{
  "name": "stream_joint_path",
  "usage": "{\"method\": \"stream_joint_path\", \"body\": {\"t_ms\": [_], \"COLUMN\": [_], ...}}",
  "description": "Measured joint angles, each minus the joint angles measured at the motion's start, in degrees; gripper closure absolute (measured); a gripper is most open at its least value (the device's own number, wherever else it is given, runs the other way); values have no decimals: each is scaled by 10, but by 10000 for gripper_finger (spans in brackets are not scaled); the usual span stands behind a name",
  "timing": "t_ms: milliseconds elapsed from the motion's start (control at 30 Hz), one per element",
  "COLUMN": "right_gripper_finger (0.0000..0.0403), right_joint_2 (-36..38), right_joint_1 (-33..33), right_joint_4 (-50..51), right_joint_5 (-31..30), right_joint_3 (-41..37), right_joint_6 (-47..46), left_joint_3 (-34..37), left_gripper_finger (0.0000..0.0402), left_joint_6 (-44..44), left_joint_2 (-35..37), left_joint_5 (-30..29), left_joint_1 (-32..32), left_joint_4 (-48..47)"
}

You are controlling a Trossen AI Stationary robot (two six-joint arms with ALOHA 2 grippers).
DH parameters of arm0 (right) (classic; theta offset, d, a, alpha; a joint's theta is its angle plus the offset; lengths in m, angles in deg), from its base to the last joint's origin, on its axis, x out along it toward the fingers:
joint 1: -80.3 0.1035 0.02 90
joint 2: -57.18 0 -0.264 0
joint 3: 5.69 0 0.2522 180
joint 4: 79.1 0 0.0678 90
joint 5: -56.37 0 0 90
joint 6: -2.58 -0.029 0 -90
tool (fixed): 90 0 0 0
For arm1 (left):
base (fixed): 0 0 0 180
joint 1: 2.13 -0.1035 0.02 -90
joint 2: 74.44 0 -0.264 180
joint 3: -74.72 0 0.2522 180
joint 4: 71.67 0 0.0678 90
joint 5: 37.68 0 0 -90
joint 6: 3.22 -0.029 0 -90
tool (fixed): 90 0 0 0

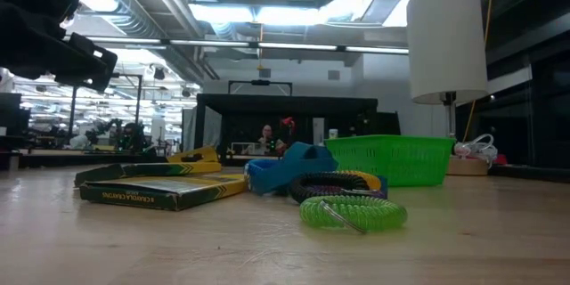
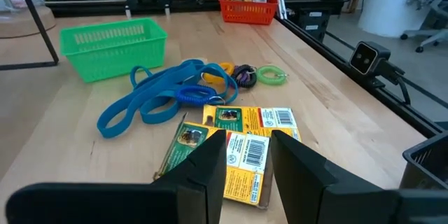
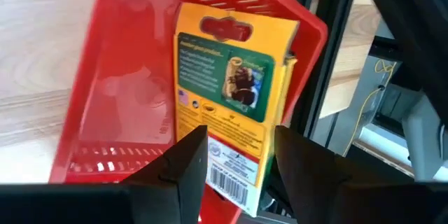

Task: Pick & Place Office Desk Supplies
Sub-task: Put the crayon box into the red basket

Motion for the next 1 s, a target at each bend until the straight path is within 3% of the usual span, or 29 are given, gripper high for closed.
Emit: {"method": "stream_joint_path", "body": {"t_ms": [467, 867, 1000], "right_gripper_finger": [237, 237, 237], "right_joint_2": [-7, -9, -9], "right_joint_1": [25, 13, 1], "right_joint_4": [-2, -20, -22], "right_joint_5": [23, -11, -49], "right_joint_3": [0, 0, 0], "right_joint_6": [-14, -10, -2], "left_joint_3": [0, 0, 0], "left_gripper_finger": [290, 290, 290], "left_joint_6": [2, 2, -4], "left_joint_2": [0, 0, 0], "left_joint_5": [0, 0, -1], "left_joint_1": [0, 0, 0], "left_joint_4": [-15, -14, -13]}}
